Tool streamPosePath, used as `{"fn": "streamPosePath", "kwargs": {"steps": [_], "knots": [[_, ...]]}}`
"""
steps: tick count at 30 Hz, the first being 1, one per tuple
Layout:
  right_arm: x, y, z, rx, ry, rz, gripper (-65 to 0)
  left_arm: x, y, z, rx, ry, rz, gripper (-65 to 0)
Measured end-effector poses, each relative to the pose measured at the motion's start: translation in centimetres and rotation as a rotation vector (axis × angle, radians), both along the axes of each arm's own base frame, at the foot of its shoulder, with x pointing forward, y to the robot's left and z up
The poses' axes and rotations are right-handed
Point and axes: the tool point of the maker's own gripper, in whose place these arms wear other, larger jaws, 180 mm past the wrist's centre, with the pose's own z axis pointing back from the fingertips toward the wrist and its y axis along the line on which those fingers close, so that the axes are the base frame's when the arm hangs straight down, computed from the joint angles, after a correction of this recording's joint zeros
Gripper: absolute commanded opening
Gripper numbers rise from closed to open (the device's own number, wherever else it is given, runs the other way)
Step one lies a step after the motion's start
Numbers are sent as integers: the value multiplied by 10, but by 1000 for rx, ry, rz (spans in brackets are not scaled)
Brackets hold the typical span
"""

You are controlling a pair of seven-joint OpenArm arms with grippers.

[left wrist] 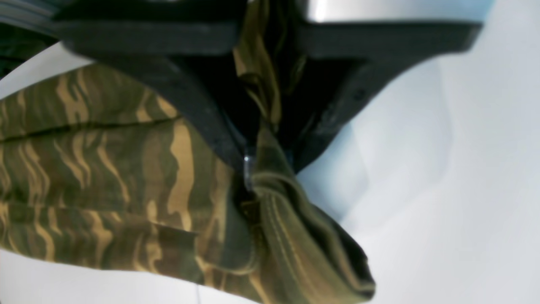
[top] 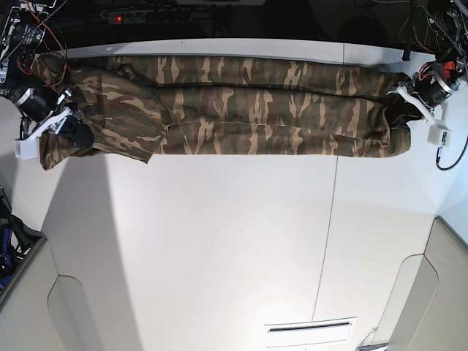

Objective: Fold the T-shirt properly
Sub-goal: 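Carry the strip end with the left gripper toward the right gripper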

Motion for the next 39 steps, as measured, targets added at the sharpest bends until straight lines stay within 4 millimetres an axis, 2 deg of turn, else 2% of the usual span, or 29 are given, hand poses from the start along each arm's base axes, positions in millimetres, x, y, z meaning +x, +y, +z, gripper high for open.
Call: {"fn": "streamPosePath", "kwargs": {"steps": [4,10,13,18,22,29,35,39], "knots": [[0,-1,0,-1,1,-3,-650,5,-10,21,60,-7,-69,-650],[-1,-1,-1,-2,4,-2,-650,19,-38,67,69,-103,-131,-650],[-1,-1,-1,-2,4,-2,-650,21,-64,78,72,-121,-203,-650],[-1,-1,-1,-1,4,-2,-650,15,-114,57,64,-78,-355,-650],[-1,-1,-1,-4,6,-1,-650,19,-127,51,65,-81,-328,-650],[-1,-1,-1,-4,5,-2,-650,8,-174,40,16,-68,-445,-650],[-1,-1,-1,-4,5,-1,-650,27,-202,51,-36,-124,-433,-650],[-1,-1,-1,-4,5,-2,-650,23,-219,49,-62,-119,-467,-650]]}}
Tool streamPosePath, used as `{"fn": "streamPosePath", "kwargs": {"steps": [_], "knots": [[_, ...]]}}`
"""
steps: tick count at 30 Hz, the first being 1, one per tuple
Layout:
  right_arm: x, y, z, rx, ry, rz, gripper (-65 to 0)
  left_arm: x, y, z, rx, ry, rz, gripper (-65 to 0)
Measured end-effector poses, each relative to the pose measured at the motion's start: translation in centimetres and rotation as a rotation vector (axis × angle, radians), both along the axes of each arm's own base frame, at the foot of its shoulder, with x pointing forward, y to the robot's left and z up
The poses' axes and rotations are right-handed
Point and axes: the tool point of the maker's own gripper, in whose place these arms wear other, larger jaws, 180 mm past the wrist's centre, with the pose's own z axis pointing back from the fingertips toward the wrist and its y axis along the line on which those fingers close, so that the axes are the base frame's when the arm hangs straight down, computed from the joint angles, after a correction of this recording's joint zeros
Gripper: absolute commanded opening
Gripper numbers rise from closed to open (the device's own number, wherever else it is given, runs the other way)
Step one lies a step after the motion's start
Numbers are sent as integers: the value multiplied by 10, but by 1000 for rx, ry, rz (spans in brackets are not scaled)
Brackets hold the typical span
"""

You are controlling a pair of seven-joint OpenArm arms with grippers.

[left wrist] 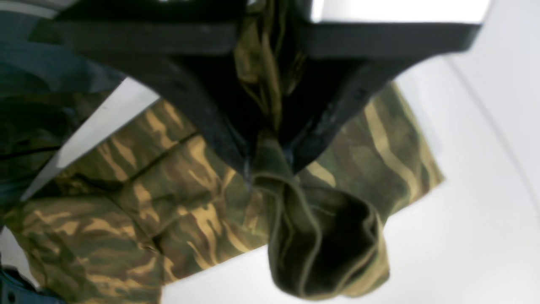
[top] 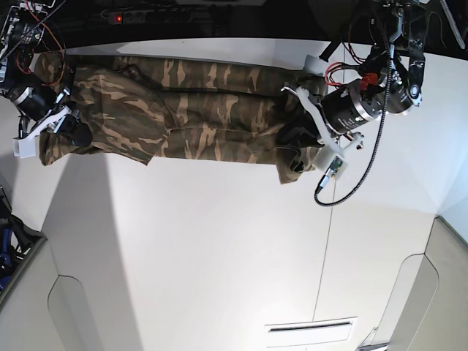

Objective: Fold the T-shirt properly
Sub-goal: 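Carry the strip end with the left gripper toward the right gripper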

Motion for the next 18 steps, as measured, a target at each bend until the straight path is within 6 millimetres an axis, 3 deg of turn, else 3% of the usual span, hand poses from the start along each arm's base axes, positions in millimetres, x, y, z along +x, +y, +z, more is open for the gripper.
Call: {"fn": "streamPosePath", "kwargs": {"steps": [8,12,16,18], "knots": [[0,0,0,-1,1,0,-650,-13,-53,-3,-55,0,-75,-650],[-1,-1,-2,-12,7,1,-650,-18,-67,-5,-30,-30,-118,-650],[-1,-1,-2,-13,7,1,-650,-19,-76,-4,-18,-67,-141,-375],[-1,-1,-2,-13,8,1,-542,-20,-81,-1,-34,-79,-147,-283]]}}
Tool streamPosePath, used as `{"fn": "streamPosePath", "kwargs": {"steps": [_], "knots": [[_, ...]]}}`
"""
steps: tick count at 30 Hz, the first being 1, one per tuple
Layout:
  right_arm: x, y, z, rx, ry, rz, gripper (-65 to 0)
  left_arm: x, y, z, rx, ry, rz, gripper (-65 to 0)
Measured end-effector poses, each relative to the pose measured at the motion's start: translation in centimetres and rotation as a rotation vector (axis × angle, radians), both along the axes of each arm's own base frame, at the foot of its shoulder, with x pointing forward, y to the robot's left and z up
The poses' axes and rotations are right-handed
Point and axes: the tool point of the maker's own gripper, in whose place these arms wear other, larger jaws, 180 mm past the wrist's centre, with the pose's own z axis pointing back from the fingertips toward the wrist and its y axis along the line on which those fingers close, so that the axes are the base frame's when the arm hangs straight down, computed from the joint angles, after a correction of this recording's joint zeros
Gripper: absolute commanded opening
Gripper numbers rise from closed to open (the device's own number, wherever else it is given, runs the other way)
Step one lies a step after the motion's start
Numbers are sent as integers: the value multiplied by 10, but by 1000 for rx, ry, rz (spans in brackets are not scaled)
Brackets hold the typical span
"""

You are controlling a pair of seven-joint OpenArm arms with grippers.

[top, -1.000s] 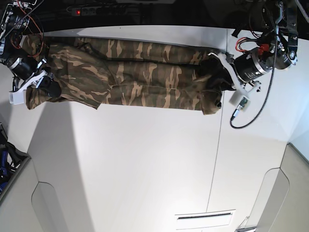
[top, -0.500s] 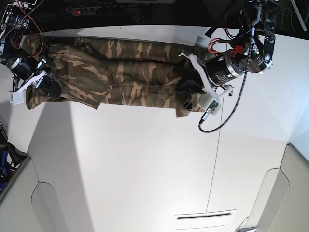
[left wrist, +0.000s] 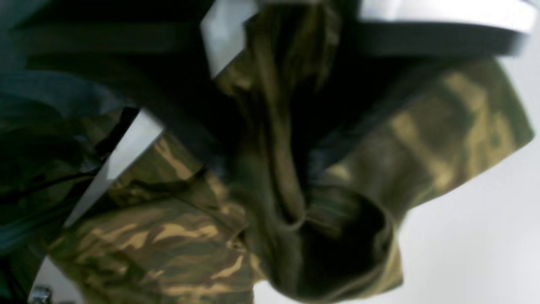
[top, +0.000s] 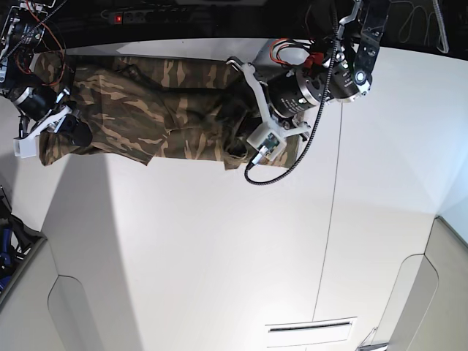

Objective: Fold the T-shirt properly
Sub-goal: 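Carry the strip end with the left gripper toward the right gripper, then lay the folded end down and open the left gripper, lifting away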

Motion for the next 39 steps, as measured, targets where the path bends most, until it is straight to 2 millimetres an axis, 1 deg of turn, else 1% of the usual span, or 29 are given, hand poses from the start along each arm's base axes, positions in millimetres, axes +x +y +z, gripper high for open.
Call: {"fn": "streamPosePath", "kwargs": {"steps": [2,4,8,10,12,13,14,17,19,22,25,30,33,39], "knots": [[0,-3,1,-1,-1,-8,-453,-3,-7,1,-11,0,-14,-274],[0,-9,2,-6,-7,-28,-407,-6,-17,3,-35,4,-25,-274],[0,-27,11,-29,-28,-76,-399,-9,-36,11,-91,9,-35,-274],[1,-37,20,-48,-51,-100,-399,-7,-40,14,-104,5,-27,-274],[-1,-47,26,-66,-58,-115,-392,-6,-39,12,-90,-1,-25,-274],[-2,-51,28,-76,-57,-117,-372,-6,-38,11,-79,-4,-24,-274],[-3,-57,29,-91,-54,-118,-338,-5,-36,10,-62,-9,-22,-274],[-3,-77,38,-148,-55,-120,-215,-3,-32,5,-15,-25,-18,-274],[-3,-89,39,-191,-37,-128,-208,-3,-31,4,-4,-28,-17,-275],[-6,-95,33,-220,-8,-131,-209,-3,-29,1,17,-22,-19,-275],[-12,-99,18,-198,39,-149,-209,-3,-29,1,18,-22,-19,-274],[-29,-103,-15,-128,136,-182,-209,-3,-29,1,18,-22,-19,-275],[-36,-103,-29,-101,174,-194,-209,-3,-29,1,18,-23,-19,-275],[-35,-101,-31,-79,160,-210,-209,-3,-29,1,18,-22,-19,-274]]}}
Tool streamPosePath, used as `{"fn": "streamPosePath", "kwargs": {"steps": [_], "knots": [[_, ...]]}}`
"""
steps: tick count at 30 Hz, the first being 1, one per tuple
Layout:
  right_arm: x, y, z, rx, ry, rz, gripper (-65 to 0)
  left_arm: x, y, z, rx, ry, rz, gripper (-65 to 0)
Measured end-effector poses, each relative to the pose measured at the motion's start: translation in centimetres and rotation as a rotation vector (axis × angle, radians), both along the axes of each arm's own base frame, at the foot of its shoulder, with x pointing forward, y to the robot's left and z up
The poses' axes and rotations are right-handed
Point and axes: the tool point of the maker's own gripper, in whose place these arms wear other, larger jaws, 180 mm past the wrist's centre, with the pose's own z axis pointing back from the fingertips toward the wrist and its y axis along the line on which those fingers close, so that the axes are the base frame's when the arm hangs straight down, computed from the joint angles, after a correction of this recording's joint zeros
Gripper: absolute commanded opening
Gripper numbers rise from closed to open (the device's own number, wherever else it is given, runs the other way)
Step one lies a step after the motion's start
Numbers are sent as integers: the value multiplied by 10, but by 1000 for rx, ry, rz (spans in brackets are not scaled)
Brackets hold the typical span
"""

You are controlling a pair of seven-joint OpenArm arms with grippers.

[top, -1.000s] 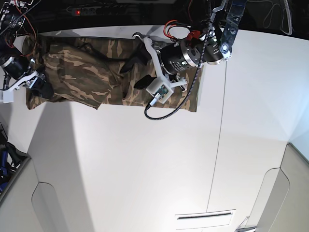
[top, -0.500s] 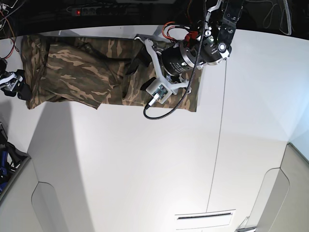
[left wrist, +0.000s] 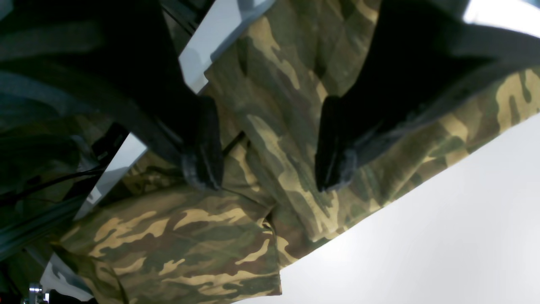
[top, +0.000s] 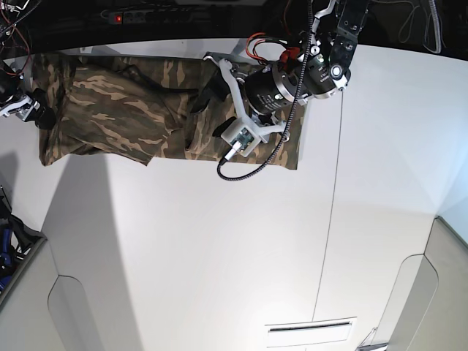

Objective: Fold the T-shirt properly
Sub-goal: 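Lay the folded end down and open the left gripper, lifting away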

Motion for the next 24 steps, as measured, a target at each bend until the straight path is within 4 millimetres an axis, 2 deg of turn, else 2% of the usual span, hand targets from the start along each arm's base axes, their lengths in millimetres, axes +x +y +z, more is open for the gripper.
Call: {"fn": "streamPosePath", "kwargs": {"steps": [6,13,19,23,24], "knots": [[0,14,3,75,-7,19,-209,0,0,0,0,0,-1,-274],[1,18,2,78,-5,35,-210,0,0,0,0,0,0,-275],[5,43,-3,107,1,112,-211,-4,1,-5,22,28,-10,-275],[6,51,-5,113,2,131,-215,-4,1,-6,27,33,-12,-275],[6,51,-5,113,2,131,-234,-4,1,-6,26,33,-12,-275]]}}
